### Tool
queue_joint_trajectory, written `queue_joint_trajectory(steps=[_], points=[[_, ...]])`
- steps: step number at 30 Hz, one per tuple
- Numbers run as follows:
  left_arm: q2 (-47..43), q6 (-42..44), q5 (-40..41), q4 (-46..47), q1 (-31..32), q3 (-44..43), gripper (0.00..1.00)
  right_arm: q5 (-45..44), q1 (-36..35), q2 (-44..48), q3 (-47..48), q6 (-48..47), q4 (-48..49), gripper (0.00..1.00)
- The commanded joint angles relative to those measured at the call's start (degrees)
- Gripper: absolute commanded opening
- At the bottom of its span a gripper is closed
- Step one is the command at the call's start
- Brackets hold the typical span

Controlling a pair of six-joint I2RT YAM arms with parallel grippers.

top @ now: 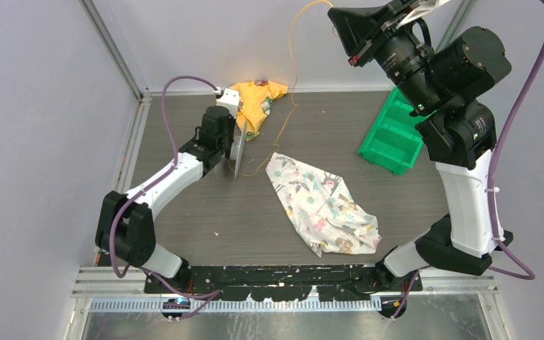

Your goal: Wrap the cables

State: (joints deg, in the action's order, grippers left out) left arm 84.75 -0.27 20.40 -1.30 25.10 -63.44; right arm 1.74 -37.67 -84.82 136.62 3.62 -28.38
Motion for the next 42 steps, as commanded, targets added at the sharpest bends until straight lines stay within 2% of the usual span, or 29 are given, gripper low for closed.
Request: queue_joint_trajectory(steps=[1,5,9,14,22,26,31,36,40,42], points=[[2.9,9.0,7.5,3.8,3.6,-0.4,0.0,-6.8,1.3,0.1,3.9,-0.1,1.6,0.01],[4.0,11.0,12.1,5.4,4.8,-0.6,0.0,-10.4,2.8,0.8,4.8,-1.6,1.6,0.01],[4.7,11.9,12.4,5.6,5.0,-0.9,0.0,-13.9,3.2,1.1,5.6,-4.0,1.2,0.01],[4.9,17.6,13.7,6.5,5.7,-0.5,0.0,-17.5,3.6,2.4,5.8,-7.8,1.3,0.01],[3.8,23.9,21.2,16.3,7.0,1.1,0.0,-19.2,3.5,3.5,5.6,-9.1,0.4,0.01],[1.9,24.0,20.0,17.4,7.2,1.0,0.0,-20.1,3.5,3.3,5.3,-9.6,0.1,0.01],[1.9,28.8,21.0,19.5,8.0,1.4,0.0,-21.2,3.6,3.4,5.2,-10.3,0.3,0.01],[-0.4,27.9,20.7,25.0,8.0,3.9,0.0,-22.1,3.6,4.0,4.8,-10.4,0.6,0.01],[-0.9,33.4,16.7,32.8,8.1,8.6,0.0,-24.6,3.5,4.3,5.0,-12.9,0.9,0.01],[-1.1,35.9,13.0,29.9,7.9,8.8,0.0,-26.7,3.6,4.5,5.0,-15.0,1.1,0.01]])
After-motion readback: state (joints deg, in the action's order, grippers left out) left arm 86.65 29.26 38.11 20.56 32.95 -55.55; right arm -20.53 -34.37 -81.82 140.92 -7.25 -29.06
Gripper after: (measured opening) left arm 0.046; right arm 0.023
